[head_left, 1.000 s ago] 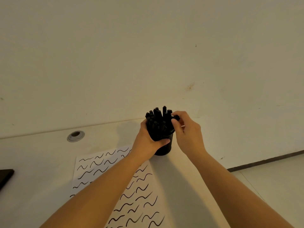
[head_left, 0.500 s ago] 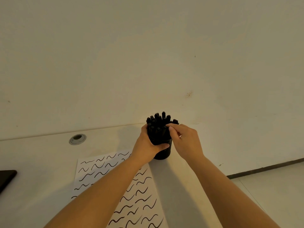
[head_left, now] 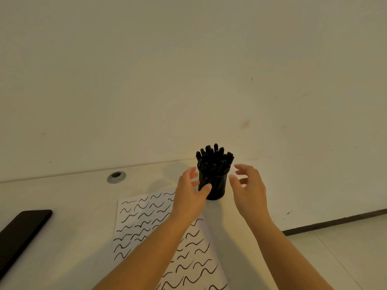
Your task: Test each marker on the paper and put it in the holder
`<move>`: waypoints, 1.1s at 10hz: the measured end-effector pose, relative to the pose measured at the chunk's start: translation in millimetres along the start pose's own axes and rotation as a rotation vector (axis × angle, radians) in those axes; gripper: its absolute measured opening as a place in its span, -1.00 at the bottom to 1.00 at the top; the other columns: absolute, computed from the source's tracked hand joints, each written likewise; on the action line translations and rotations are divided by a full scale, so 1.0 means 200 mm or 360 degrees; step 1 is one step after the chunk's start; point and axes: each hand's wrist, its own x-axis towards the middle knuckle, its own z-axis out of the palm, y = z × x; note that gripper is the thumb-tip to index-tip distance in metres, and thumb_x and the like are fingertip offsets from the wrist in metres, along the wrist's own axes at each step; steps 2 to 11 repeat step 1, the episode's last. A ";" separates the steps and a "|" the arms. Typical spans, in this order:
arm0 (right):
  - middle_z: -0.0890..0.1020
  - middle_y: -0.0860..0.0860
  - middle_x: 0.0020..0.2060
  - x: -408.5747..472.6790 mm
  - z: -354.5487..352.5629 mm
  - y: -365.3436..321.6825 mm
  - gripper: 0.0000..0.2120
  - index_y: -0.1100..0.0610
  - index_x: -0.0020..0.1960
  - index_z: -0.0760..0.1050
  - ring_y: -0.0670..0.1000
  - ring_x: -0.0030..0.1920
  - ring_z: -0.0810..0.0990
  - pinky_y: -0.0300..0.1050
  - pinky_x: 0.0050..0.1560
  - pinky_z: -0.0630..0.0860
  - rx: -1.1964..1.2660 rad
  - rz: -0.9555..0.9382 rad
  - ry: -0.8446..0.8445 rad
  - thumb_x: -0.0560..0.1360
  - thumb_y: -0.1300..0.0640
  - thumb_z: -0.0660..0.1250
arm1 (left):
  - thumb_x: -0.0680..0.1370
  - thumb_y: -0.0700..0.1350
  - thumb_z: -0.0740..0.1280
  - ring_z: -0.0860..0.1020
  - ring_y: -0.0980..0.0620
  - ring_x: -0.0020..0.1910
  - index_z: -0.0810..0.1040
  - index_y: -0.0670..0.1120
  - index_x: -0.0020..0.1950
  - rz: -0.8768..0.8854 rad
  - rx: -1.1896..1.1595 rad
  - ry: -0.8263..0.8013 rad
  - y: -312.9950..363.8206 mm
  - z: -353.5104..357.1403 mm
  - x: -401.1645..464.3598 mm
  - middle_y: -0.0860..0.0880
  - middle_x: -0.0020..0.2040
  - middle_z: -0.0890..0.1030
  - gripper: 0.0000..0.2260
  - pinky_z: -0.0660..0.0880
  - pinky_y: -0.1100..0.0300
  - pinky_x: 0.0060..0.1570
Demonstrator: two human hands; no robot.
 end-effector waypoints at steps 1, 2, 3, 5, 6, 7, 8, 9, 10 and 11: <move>0.53 -0.15 -0.08 -0.15 -0.04 0.05 -0.87 -0.03 0.05 0.44 -0.15 -0.11 0.53 -0.21 -0.16 0.49 0.0221 0.0193 0.0035 0.51 0.12 0.24 | 0.47 0.01 0.31 0.49 0.24 0.04 0.34 0.20 0.19 -0.0080 -0.0199 0.0060 -0.01 -0.06 -0.28 0.24 0.16 0.46 -0.67 0.37 0.43 -0.19; 0.53 -0.15 -0.08 -0.15 -0.04 0.05 -0.87 -0.03 0.05 0.44 -0.15 -0.11 0.53 -0.21 -0.16 0.49 0.0221 0.0193 0.0035 0.51 0.12 0.24 | 0.47 0.01 0.31 0.49 0.24 0.04 0.34 0.20 0.19 -0.0080 -0.0199 0.0060 -0.01 -0.06 -0.28 0.24 0.16 0.46 -0.67 0.37 0.43 -0.19; 0.53 -0.15 -0.08 -0.15 -0.04 0.05 -0.87 -0.03 0.05 0.44 -0.15 -0.11 0.53 -0.21 -0.16 0.49 0.0221 0.0193 0.0035 0.51 0.12 0.24 | 0.47 0.01 0.31 0.49 0.24 0.04 0.34 0.20 0.19 -0.0080 -0.0199 0.0060 -0.01 -0.06 -0.28 0.24 0.16 0.46 -0.67 0.37 0.43 -0.19; 0.53 -0.15 -0.08 -0.15 -0.04 0.05 -0.87 -0.03 0.05 0.44 -0.15 -0.11 0.53 -0.21 -0.16 0.49 0.0221 0.0193 0.0035 0.51 0.12 0.24 | 0.47 0.01 0.31 0.49 0.24 0.04 0.34 0.20 0.19 -0.0080 -0.0199 0.0060 -0.01 -0.06 -0.28 0.24 0.16 0.46 -0.67 0.37 0.43 -0.19; 0.53 -0.15 -0.08 -0.15 -0.04 0.05 -0.87 -0.03 0.05 0.44 -0.15 -0.11 0.53 -0.21 -0.16 0.49 0.0221 0.0193 0.0035 0.51 0.12 0.24 | 0.47 0.01 0.31 0.49 0.24 0.04 0.34 0.20 0.19 -0.0080 -0.0199 0.0060 -0.01 -0.06 -0.28 0.24 0.16 0.46 -0.67 0.37 0.43 -0.19; 0.53 -0.15 -0.08 -0.15 -0.04 0.05 -0.87 -0.03 0.05 0.44 -0.15 -0.11 0.53 -0.21 -0.16 0.49 0.0221 0.0193 0.0035 0.51 0.12 0.24 | 0.47 0.01 0.31 0.49 0.24 0.04 0.34 0.20 0.19 -0.0080 -0.0199 0.0060 -0.01 -0.06 -0.28 0.24 0.16 0.46 -0.67 0.37 0.43 -0.19; 0.53 -0.15 -0.08 -0.15 -0.04 0.05 -0.87 -0.03 0.05 0.44 -0.15 -0.11 0.53 -0.21 -0.16 0.49 0.0221 0.0193 0.0035 0.51 0.12 0.24 | 0.47 0.01 0.31 0.49 0.24 0.04 0.34 0.20 0.19 -0.0080 -0.0199 0.0060 -0.01 -0.06 -0.28 0.24 0.16 0.46 -0.67 0.37 0.43 -0.19; 0.53 -0.15 -0.08 -0.15 -0.04 0.05 -0.87 -0.03 0.05 0.44 -0.15 -0.11 0.53 -0.21 -0.16 0.49 0.0221 0.0193 0.0035 0.51 0.12 0.24 | 0.47 0.01 0.31 0.49 0.24 0.04 0.34 0.20 0.19 -0.0080 -0.0199 0.0060 -0.01 -0.06 -0.28 0.24 0.16 0.46 -0.67 0.37 0.43 -0.19; 0.53 -0.15 -0.08 -0.15 -0.04 0.05 -0.87 -0.03 0.05 0.44 -0.15 -0.11 0.53 -0.21 -0.16 0.49 0.0221 0.0193 0.0035 0.51 0.12 0.24 | 0.47 0.01 0.31 0.49 0.24 0.04 0.34 0.20 0.19 -0.0080 -0.0199 0.0060 -0.01 -0.06 -0.28 0.24 0.16 0.46 -0.67 0.37 0.43 -0.19; 0.53 -0.15 -0.08 -0.15 -0.04 0.05 -0.87 -0.03 0.05 0.44 -0.15 -0.11 0.53 -0.21 -0.16 0.49 0.0221 0.0193 0.0035 0.51 0.12 0.24 | 0.47 0.01 0.31 0.49 0.24 0.04 0.34 0.20 0.19 -0.0080 -0.0199 0.0060 -0.01 -0.06 -0.28 0.24 0.16 0.46 -0.67 0.37 0.43 -0.19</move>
